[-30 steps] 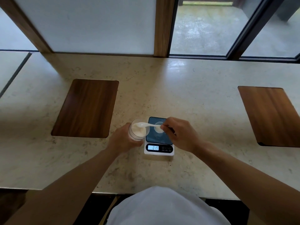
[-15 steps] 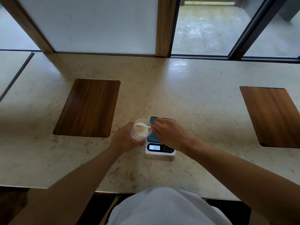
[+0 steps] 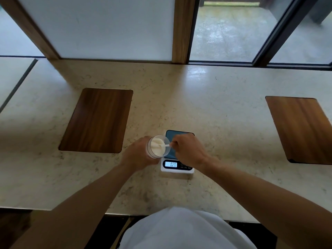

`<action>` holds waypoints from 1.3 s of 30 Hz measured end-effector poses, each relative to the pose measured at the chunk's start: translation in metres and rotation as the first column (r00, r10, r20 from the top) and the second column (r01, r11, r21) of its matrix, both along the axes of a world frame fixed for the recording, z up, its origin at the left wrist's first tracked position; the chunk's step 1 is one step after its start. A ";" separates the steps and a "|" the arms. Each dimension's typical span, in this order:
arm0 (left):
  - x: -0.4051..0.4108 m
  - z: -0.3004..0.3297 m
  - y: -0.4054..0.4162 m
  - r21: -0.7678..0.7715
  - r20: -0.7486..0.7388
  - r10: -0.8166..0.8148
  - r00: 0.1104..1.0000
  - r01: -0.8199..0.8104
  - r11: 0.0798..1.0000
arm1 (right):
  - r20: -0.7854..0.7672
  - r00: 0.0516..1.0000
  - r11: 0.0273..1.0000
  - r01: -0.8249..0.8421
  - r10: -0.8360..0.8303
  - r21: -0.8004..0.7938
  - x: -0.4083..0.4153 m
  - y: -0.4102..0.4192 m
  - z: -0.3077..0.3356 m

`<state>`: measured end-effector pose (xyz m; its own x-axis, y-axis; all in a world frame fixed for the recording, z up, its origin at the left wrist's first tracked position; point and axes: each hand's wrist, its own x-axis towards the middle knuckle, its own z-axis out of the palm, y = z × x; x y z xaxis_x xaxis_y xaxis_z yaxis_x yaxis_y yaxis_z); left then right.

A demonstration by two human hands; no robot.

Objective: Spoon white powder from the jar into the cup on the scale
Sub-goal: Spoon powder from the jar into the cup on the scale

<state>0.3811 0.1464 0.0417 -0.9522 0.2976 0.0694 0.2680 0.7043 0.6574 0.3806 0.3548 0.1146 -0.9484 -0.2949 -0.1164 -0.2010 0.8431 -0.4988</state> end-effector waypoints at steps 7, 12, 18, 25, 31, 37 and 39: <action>-0.004 0.001 0.001 0.005 -0.021 0.000 1.000 0.000 1.000 | 0.124 0.980 0.982 0.165 -0.154 -0.086 -0.002 -0.001 -0.002; -0.007 0.000 -0.003 0.012 -0.026 0.000 1.000 0.000 1.000 | 0.210 0.949 0.952 0.269 -0.237 -0.144 -0.006 -0.001 -0.005; -0.010 -0.006 -0.006 0.023 0.011 0.025 1.000 -0.025 0.999 | 0.303 0.908 0.911 0.358 -0.289 -0.204 -0.011 0.002 -0.006; -0.009 -0.006 -0.006 0.054 -0.011 0.058 0.998 -0.057 0.997 | 0.284 0.908 0.892 0.380 -0.308 -0.246 -0.008 0.011 -0.001; -0.012 -0.010 -0.004 0.046 0.042 0.096 0.994 -0.098 0.994 | 0.270 0.909 0.876 0.391 -0.318 -0.282 -0.007 0.018 0.002; -0.011 -0.005 -0.006 0.033 0.081 0.159 0.984 -0.162 0.986 | 0.277 0.904 0.869 0.403 -0.327 -0.288 -0.008 0.029 0.010; -0.010 -0.002 -0.006 0.027 0.092 0.189 0.978 -0.192 0.981 | 0.277 0.902 0.865 0.408 -0.332 -0.292 -0.008 0.034 0.012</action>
<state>0.3711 0.1404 0.0397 -0.9940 0.1087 -0.0103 0.0707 0.7127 0.6979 0.3724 0.3885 0.1266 -0.9590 0.0158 -0.2831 0.2339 0.6082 -0.7586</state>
